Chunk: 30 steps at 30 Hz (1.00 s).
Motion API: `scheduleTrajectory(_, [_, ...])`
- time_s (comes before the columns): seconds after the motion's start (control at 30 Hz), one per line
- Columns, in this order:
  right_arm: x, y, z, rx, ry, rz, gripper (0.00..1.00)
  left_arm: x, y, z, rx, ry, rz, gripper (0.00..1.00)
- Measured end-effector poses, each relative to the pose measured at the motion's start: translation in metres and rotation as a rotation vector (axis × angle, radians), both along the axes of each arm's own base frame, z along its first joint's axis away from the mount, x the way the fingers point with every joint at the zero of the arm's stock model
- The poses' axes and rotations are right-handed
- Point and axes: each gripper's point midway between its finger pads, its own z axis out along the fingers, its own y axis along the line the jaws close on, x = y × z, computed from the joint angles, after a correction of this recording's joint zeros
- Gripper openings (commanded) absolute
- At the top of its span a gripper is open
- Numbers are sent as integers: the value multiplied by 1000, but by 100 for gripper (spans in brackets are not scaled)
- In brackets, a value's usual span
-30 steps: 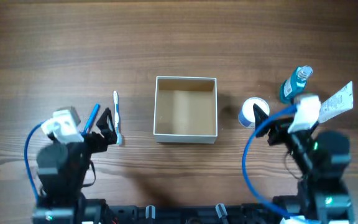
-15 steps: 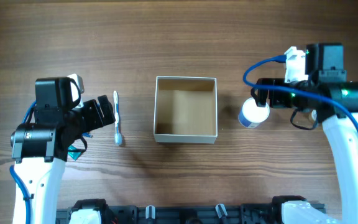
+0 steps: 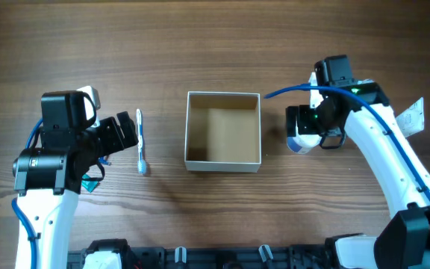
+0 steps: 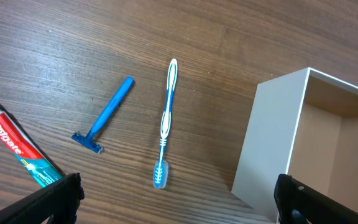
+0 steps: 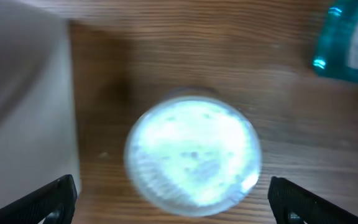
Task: Pack container
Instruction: 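Reach right gripper to the cotton-swab tub and grasp it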
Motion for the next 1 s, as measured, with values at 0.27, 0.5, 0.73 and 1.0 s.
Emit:
scheduleTrajectory(0.27, [5,-1,-20,3,-12,-45,100,0,0,0,0,0,0,100])
scheduleTrajectory(0.5, [6,11,-23,64,-11,-16,100,0,0,0,0,0,0,100])
scheduleTrajectory(0.73, [-6,9,-46,61,11,-18,100,0,0,0,0,0,0,100])
scheduleTrajectory(1.0, [8,11,-44,69,-45,-17,100,-1,0,-1,0,6,0,100])
